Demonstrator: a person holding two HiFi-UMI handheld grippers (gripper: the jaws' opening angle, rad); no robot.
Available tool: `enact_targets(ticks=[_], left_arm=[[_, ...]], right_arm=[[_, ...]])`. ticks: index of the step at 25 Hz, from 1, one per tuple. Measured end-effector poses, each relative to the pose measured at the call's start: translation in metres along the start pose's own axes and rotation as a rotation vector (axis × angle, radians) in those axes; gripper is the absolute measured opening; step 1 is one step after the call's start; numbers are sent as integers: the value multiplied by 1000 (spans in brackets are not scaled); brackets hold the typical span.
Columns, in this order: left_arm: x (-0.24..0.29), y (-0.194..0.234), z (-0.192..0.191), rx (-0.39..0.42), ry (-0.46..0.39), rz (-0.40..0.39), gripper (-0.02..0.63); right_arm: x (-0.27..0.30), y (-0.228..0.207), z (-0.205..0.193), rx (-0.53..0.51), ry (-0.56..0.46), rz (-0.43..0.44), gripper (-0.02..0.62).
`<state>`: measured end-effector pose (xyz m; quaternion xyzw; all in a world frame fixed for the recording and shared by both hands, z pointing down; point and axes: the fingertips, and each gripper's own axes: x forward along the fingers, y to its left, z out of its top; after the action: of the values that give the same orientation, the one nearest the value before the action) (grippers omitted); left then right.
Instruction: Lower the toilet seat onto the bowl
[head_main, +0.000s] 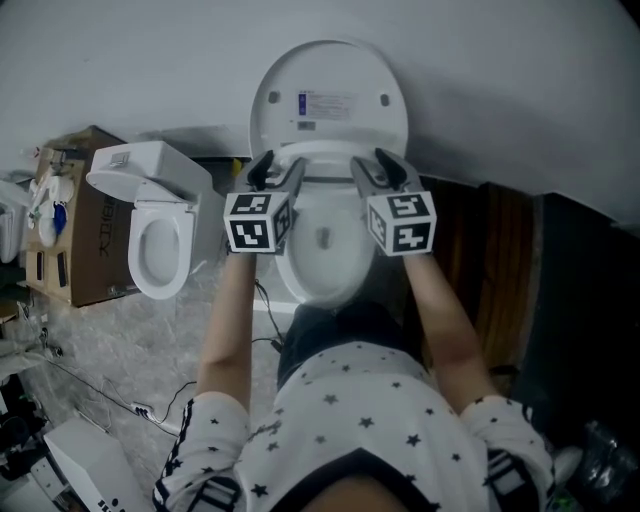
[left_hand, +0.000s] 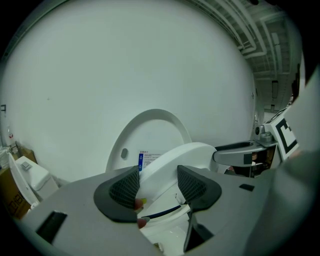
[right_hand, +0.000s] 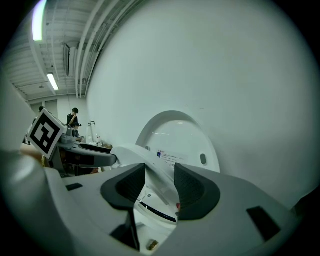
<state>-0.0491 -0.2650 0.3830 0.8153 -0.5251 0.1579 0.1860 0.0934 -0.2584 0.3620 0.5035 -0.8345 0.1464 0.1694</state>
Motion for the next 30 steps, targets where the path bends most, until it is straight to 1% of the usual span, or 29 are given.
enact_targets(ticks=[4,9,17,30], left_arm=[[-8,-1,-8,14,17,-4,225],[-15,-7,-14,15,13,-20,226],[-31,-15,-30,30,34,-27,225],[-57,-24,-54,50,40,-31,225]], right_arm=[[-7,6,-5,-6,7,-16,195],[-15,11,-12,-7,2,-40,195],[-32,21,-26,-13,18,-58,195],[-55,40,-49,-29,42,-58,195]])
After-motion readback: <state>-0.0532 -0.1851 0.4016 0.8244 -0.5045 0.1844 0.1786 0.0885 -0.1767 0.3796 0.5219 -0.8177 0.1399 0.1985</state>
